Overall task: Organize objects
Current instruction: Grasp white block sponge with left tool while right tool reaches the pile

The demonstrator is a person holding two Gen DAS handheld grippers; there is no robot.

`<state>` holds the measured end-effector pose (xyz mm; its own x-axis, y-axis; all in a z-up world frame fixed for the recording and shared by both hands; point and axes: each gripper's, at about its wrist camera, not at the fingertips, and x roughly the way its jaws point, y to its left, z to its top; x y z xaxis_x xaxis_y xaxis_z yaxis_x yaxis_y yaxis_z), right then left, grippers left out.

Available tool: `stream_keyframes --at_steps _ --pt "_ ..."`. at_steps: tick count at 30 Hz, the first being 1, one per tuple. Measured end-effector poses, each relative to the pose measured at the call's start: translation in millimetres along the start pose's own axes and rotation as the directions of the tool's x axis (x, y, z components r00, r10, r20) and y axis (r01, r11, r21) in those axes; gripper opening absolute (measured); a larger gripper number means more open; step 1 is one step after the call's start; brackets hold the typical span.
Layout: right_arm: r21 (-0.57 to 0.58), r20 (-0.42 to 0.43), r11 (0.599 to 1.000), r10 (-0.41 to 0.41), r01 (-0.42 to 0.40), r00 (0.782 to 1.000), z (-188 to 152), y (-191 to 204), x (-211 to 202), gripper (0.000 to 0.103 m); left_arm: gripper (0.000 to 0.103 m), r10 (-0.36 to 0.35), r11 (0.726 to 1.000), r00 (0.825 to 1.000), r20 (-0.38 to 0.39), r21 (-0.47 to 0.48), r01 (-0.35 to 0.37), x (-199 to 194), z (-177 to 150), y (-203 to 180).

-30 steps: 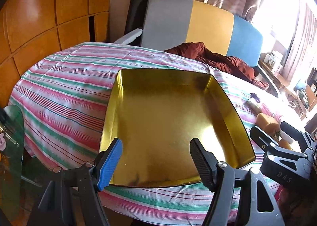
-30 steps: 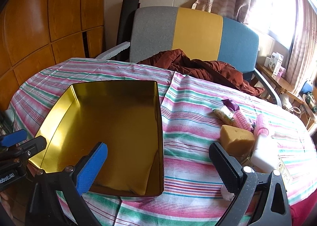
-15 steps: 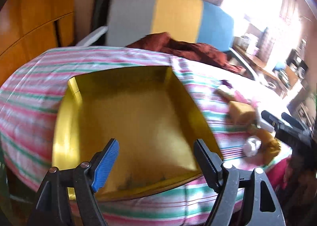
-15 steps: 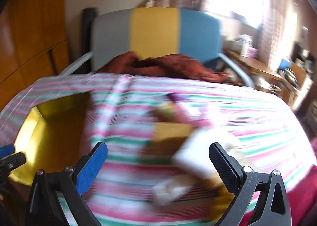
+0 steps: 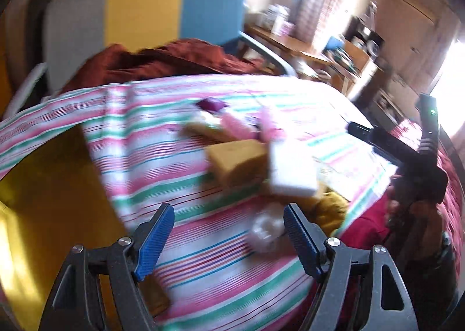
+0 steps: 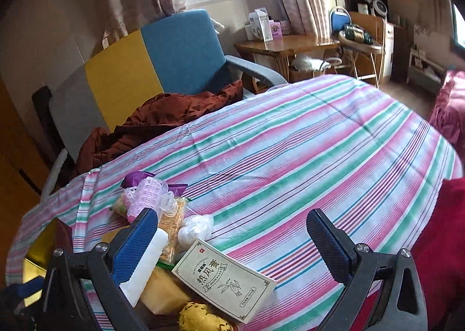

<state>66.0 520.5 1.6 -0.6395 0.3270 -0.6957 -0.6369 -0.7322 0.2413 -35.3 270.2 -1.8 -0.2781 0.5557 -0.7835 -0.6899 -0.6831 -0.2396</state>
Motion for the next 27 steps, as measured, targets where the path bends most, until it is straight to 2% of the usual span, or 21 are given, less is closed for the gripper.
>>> stream_keyframes --at_steps 2,3,7,16,17,18,19,23,27 --pt "0.055 -0.030 0.998 0.026 -0.025 0.999 0 -8 6 0.103 0.080 -0.030 0.999 0.999 -0.019 0.030 0.030 12 7 -12" --pt "0.078 -0.022 0.996 0.046 -0.044 0.999 0 -14 4 0.103 0.084 -0.033 0.998 0.999 -0.023 0.056 0.035 18 11 -22" --pt "0.157 -0.033 0.983 0.103 -0.097 0.994 0 -29 7 0.103 0.085 -0.032 0.993 0.998 -0.051 0.112 0.037 42 25 -47" --pt "0.137 -0.049 0.984 0.123 -0.115 0.991 -1 -27 10 0.103 0.085 -0.022 0.988 0.987 -0.156 0.145 0.045 97 37 -68" --pt "0.138 -0.051 0.984 0.123 -0.115 0.991 -1 -27 11 0.103 0.083 -0.026 0.990 0.986 -0.164 0.132 0.048 102 38 -66" --pt "0.138 -0.053 0.984 0.121 -0.113 0.991 -2 -27 11 0.103 0.072 -0.035 0.992 0.985 -0.171 0.114 0.056 106 39 -63" --pt "0.137 -0.053 0.984 0.119 -0.111 0.991 -2 -27 11 0.103 0.056 -0.046 0.993 0.984 -0.172 0.098 0.064 107 39 -60" --pt "0.108 -0.057 0.989 0.106 -0.100 0.993 -3 -23 11 0.103 0.058 -0.081 0.992 0.990 -0.119 0.090 0.092 88 32 -52" --pt "0.044 -0.070 0.996 0.083 -0.080 0.994 -4 -11 11 0.103 0.058 -0.083 0.995 0.995 -0.060 0.055 0.087 60 23 -33"
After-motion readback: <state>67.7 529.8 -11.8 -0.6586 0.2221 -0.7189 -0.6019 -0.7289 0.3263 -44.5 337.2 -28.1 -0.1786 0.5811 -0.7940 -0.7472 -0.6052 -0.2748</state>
